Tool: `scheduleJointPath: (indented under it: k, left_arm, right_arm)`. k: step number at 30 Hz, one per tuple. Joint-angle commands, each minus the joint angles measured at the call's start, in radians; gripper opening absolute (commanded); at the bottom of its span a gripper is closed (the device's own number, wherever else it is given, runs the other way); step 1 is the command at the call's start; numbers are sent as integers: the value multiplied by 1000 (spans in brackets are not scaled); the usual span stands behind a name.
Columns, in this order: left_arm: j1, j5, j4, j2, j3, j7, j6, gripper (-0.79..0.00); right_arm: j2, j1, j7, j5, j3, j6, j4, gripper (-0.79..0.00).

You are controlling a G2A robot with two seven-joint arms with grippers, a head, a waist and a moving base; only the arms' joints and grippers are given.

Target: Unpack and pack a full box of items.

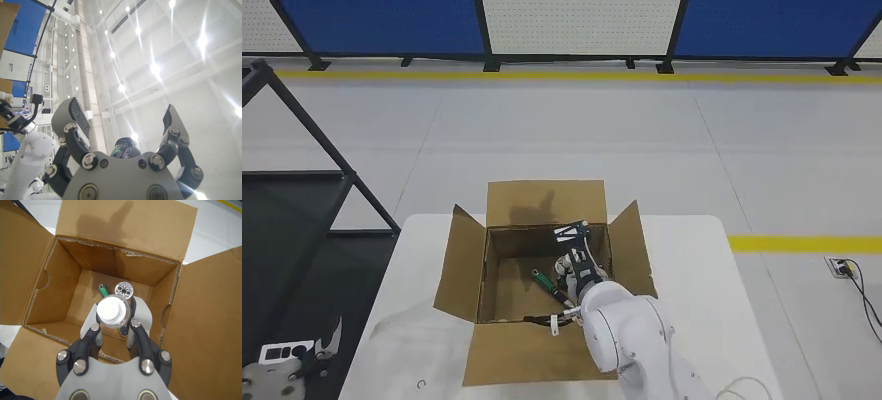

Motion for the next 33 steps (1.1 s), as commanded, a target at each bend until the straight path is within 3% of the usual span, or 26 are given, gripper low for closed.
scheduleJointPath:
  k: [1, 30, 32, 33]
  left_arm:
    - [-1, -1, 1, -1, -1, 1, 0, 0]
    - [-7, -3, 7, -7, -23, 7, 7, 0]
    - [-8, -3, 7, -8, -24, 7, 7, 0]
    - [-8, -1, 7, -8, -24, 8, 7, 0]
  right_arm:
    - [-6, 7, -8, 6, -7, 29, 36, -785]
    - [-77, 163, -176, 20, -14, 196, 522, -785]
    - [-82, 172, -181, 28, -13, 197, 542, -699]
    - [-84, 175, -183, 31, -12, 196, 549, -533]
